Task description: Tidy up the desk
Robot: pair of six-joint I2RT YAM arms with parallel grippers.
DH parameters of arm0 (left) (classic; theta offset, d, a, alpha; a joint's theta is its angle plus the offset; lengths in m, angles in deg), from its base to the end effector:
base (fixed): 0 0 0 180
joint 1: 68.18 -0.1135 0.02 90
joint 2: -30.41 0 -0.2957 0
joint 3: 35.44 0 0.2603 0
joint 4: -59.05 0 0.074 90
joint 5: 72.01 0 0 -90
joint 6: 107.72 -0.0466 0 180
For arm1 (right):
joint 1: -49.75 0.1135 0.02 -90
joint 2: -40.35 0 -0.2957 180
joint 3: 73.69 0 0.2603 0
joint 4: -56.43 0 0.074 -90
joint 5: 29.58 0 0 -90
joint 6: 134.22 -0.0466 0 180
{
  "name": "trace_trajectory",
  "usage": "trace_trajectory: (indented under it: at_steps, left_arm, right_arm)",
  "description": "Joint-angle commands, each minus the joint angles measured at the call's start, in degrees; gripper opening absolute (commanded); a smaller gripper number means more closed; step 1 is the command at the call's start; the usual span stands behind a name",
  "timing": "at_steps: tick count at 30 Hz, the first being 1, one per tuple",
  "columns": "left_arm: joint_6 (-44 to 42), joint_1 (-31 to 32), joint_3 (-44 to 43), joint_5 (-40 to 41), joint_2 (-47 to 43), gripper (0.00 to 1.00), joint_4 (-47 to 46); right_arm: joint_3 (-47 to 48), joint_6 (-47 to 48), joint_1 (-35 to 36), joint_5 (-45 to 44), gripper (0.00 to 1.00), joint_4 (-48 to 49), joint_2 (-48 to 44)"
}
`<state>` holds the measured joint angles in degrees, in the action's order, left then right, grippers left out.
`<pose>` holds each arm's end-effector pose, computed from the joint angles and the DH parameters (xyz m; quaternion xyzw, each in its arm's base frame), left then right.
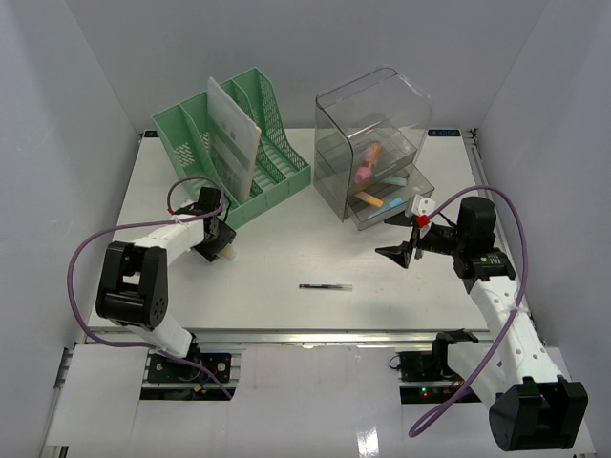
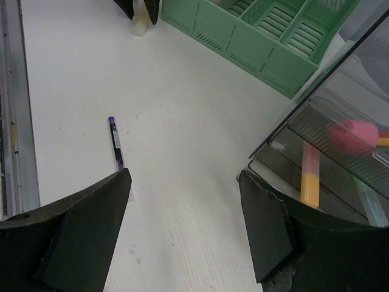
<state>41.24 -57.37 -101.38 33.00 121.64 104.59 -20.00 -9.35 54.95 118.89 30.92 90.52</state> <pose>0.2977 -0.0446 0.1855 -0.4186 0.8837 0.0112 0.2091 0.1773 0.0560 0.3197 -0.5044 0.5860 0.2664 0.5754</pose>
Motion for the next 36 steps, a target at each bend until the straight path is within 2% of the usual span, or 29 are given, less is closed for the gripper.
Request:
trace_trajectory:
  at_steps: [1,6,18,23,27,29,32,35,36]
  left_arm:
    - [0.2,-0.7,0.1,1.6,0.0,0.62,2.0]
    - [-0.2,-0.8,2.4,1.7,-1.4,0.56,1.6]
    - [-2.0,-0.7,4.8,0.4,-6.9,0.20,1.8]
    - [-6.4,-0.6,5.5,-3.0,-15.1,0.02,1.8]
    - [-12.4,-0.2,5.2,-9.6,-21.2,0.00,0.9]
    - [-18.9,0.8,5.9,-17.4,-26.6,0.00,-1.6]
    - [-23.7,2.9,8.5,-28.8,-32.0,0.00,-8.2]
    - [-26.9,8.8,9.0,-40.6,-33.1,0.00,-13.9]
    - [-27.4,10.6,8.3,-41.8,-32.3,0.00,-14.7]
  right_arm:
    - [-0.4,0.0,-0.5,1.3,0.78,1.4,-1.1]
    - [-0.5,0.0,-0.5,1.7,0.78,1.4,-1.1]
    - [-0.5,-0.1,-0.9,2.1,0.78,1.5,-1.6]
    - [-0.5,-0.2,-0.9,2.2,0.78,1.5,-1.7]
    - [-0.5,-0.2,-1.0,2.2,0.78,1.5,-1.9]
    - [-0.4,-0.2,-1.1,2.1,0.78,1.5,-1.8]
    - [-0.3,-0.1,-1.4,1.6,0.78,1.5,-1.8]
    - [-0.3,-0.1,-2.2,0.9,0.78,1.5,-1.9]
    - [-0.2,-0.1,-2.6,0.3,0.78,1.5,-1.9]
